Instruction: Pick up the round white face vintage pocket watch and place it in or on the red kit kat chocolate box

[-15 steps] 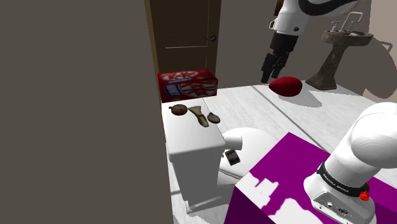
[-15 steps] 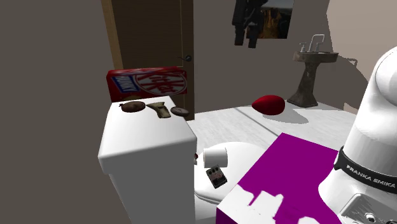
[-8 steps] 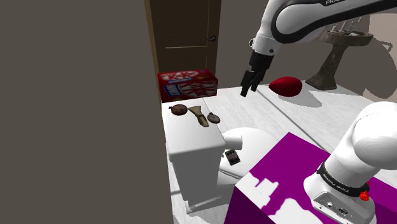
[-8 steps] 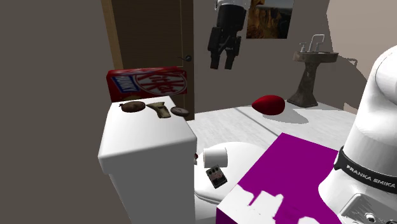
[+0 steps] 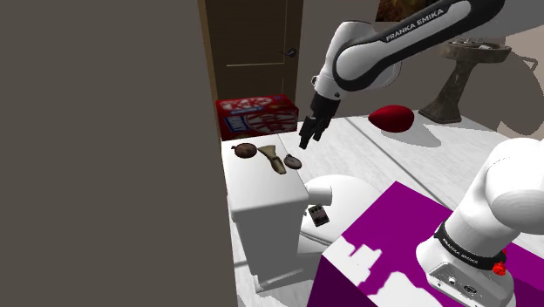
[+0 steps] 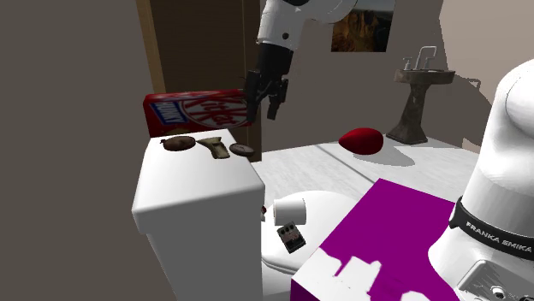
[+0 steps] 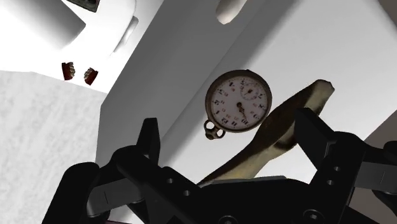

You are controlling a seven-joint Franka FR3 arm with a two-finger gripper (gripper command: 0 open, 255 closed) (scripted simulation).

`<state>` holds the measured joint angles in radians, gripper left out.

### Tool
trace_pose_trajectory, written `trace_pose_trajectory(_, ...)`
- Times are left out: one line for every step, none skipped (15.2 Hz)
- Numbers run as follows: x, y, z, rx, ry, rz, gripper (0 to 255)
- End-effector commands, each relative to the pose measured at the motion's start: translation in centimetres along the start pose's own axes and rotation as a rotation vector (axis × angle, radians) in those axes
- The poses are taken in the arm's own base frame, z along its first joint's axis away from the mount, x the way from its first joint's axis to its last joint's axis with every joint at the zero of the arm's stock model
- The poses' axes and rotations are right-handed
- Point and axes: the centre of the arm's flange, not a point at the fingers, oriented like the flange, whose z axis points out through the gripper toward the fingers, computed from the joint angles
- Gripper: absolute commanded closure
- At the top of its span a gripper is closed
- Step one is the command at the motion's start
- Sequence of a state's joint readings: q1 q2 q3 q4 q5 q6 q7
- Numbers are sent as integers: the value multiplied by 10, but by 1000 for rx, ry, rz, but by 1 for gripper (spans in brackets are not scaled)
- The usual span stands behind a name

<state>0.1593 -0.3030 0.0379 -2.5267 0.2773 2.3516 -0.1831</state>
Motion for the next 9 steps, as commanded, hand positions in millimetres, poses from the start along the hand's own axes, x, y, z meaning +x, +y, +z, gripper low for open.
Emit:
trace_pose_trajectory(9,-9,22,12,15,-18,0)
trace_pose_trajectory(16,-13,32,19,21,-27,0)
trace_pose_trajectory(22,-17,42,25,27,-36,0)
trace_pose_trajectory(22,-18,42,25,28,-37,0)
trace_pose_trajectory(23,-18,47,25,28,-37,0)
trace_pose_trajectory(23,-18,53,25,28,-37,0)
trace_pose_trajectory(23,-18,58,25,28,-37,0)
trace_pose_trajectory(23,-18,63,25,28,-37,0)
trace_pose_trajectory(23,-18,69,25,28,-37,0)
